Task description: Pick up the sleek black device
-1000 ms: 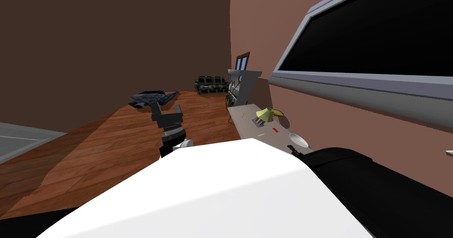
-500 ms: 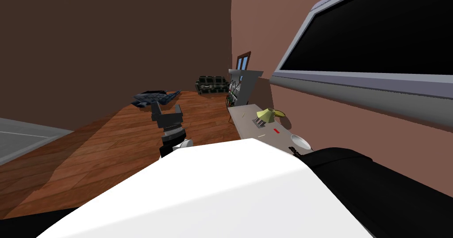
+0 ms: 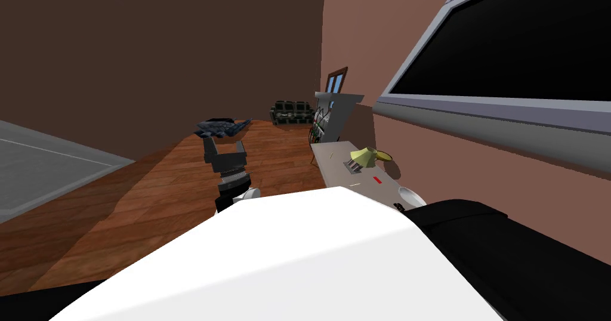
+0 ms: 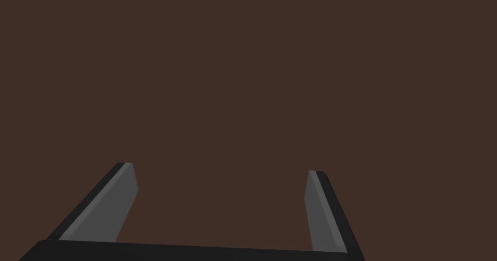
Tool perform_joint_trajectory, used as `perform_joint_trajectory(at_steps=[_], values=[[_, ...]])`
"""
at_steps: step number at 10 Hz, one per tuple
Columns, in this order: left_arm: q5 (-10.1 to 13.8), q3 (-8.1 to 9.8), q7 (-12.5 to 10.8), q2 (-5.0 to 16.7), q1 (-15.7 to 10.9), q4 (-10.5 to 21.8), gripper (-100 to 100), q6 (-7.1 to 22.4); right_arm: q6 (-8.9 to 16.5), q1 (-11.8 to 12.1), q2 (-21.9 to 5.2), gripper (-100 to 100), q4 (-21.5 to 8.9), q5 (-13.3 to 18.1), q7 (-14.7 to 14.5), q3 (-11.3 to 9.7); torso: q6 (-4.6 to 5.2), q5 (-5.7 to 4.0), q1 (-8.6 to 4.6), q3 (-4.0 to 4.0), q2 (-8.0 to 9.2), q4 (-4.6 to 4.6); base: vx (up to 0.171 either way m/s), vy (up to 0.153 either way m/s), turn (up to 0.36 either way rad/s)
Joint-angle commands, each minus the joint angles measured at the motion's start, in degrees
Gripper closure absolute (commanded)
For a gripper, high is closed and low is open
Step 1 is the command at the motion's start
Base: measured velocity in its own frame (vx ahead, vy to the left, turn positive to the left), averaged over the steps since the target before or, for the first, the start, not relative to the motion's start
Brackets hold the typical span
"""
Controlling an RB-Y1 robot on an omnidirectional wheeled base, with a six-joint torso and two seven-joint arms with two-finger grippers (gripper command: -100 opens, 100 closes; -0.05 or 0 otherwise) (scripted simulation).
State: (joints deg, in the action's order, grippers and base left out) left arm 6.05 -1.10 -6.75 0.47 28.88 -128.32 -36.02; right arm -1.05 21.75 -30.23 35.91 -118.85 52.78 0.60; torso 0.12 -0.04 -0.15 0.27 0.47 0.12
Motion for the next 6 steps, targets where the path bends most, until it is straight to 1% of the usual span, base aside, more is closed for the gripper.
perform_joint_trajectory(at_steps=[1, 3, 6], values=[[0.0, 0.0, 0.0, 0.0, 0.0, 0.0, 0, 0.0, -0.4, -1.7, 0.5, -100, -2.4, -0.2, 0.4, 0.7, 0.0, 0.0, 0.0, 0.0, 0.0, 0.0, -0.147, -0.047, 0.192], [0.0, 0.0, 0.0, 0.0, 0.0, 0.0, 0, 0.0, -0.9, -3.6, 1.1, -100, -5.2, -0.5, 0.9, 1.2, 0.0, -0.03, -0.12, -0.05, -0.11, -0.01, -0.108, -0.032, 0.197], [0.0, 0.0, 0.0, 0.0, 0.0, 0.0, 0, 0.0, -1.8, -6.6, 2.0, -100, -9.3, -1.1, 1.8, 1.9, 0.01, -0.01, -0.03, -0.08, -0.14, -0.03, -0.115, -0.011, 0.197]])
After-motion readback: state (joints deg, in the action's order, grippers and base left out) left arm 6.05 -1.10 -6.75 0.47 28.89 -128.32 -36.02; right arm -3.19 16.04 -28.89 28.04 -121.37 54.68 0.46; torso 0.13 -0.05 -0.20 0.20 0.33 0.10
